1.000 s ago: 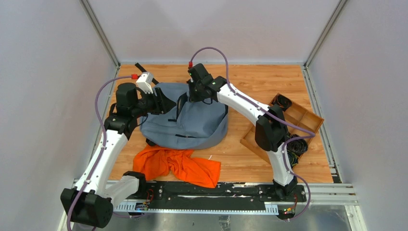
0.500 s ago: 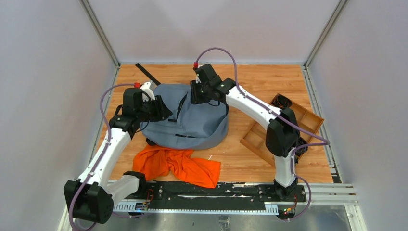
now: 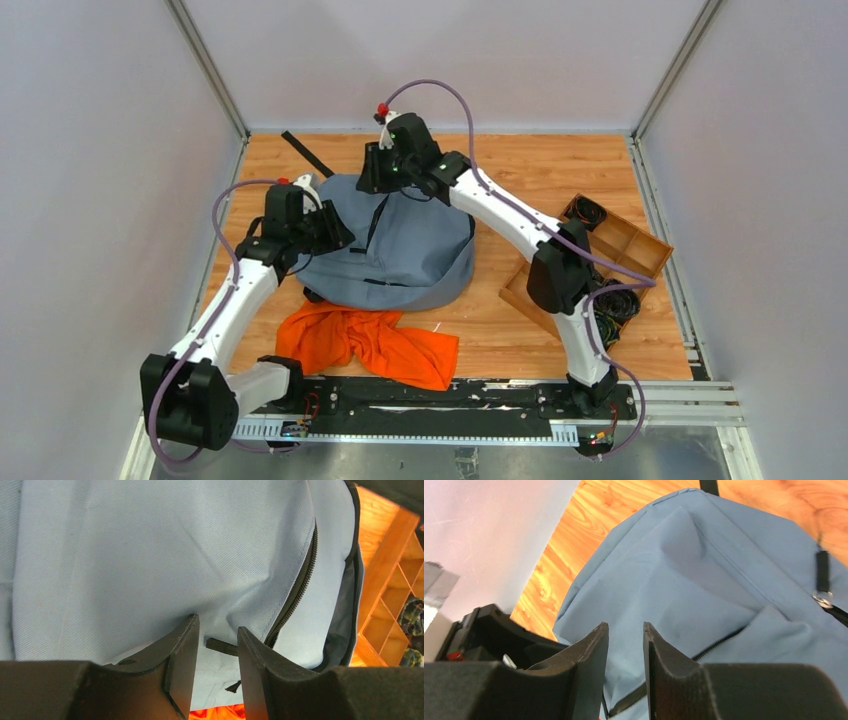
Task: Pack the student bag
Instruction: Adjust the student bag at the center of the board.
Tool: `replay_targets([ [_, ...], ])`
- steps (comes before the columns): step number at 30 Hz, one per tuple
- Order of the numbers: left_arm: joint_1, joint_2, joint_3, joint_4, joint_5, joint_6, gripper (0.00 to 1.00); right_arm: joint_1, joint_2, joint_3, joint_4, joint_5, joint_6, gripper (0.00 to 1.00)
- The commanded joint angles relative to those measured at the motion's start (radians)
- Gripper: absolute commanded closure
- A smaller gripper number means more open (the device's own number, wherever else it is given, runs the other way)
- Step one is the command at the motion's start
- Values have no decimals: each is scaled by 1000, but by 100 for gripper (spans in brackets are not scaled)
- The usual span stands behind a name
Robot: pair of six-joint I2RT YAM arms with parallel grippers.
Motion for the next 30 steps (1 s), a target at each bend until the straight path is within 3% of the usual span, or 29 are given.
replay_targets([
  [1, -2, -43, 7, -35, -74, -4, 57, 20, 108, 90, 0, -41, 26, 64],
  [8, 3, -87, 72, -171, -106, 61, 54, 19, 213, 126, -76, 110, -12, 64],
  [13, 3, -119, 43, -155, -40, 46, 52, 15, 194, 182, -128, 82, -55, 63],
  [22, 3, -92, 36, -130, 14, 15, 55, 22, -107, -126, 17, 13, -88, 61],
  [30, 3, -43, 51, -73, 62, -21, 58, 36, -61, -172, 11, -25, -72, 74],
])
